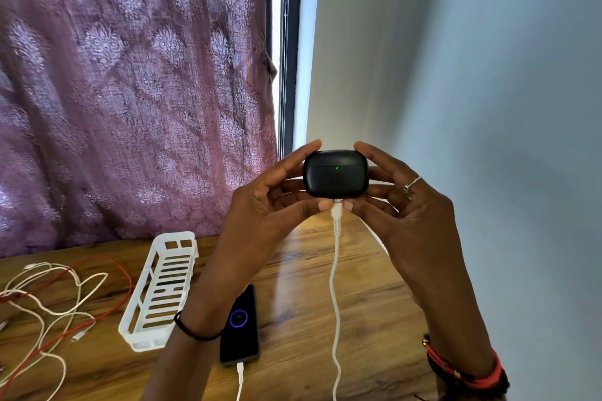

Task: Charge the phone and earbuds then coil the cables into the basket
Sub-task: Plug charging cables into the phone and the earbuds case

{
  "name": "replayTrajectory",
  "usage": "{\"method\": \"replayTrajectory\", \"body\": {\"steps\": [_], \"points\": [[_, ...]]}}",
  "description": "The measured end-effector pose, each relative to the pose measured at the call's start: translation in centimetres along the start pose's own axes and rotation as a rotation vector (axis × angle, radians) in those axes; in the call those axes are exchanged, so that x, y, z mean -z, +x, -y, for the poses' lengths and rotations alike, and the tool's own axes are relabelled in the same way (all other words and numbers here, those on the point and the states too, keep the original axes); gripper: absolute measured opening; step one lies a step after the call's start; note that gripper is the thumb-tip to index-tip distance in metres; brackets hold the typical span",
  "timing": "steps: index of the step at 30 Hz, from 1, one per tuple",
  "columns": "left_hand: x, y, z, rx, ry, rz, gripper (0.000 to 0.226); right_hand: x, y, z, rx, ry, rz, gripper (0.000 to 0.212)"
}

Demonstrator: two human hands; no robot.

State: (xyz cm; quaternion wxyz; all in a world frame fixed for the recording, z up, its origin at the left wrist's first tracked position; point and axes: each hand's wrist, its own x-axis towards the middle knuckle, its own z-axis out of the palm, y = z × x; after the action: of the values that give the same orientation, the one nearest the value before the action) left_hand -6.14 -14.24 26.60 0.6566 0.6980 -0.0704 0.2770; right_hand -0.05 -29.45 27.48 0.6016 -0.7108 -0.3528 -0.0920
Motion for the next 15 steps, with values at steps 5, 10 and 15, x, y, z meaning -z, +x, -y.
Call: {"method": "replayTrajectory", "body": {"steps": [5, 10, 15], "points": [[-0.13, 0.03, -0.35, -0.002, 0.006, 0.003, 0.063, 0.10, 0.16, 0.08, 0.011, -0.003, -0.008, 0.056], [-0.23, 0.21, -0.39, 0.000, 0.022, 0.012, 0.063, 0.23, 0.31, -0.07, 0.008, -0.017, -0.016, 0.056], [-0.41, 0.38, -0.37, -0.005, 0.039, 0.008, 0.064, 0.50, 0.44, -0.05, 0.008, -0.021, -0.017, 0.056]]}}
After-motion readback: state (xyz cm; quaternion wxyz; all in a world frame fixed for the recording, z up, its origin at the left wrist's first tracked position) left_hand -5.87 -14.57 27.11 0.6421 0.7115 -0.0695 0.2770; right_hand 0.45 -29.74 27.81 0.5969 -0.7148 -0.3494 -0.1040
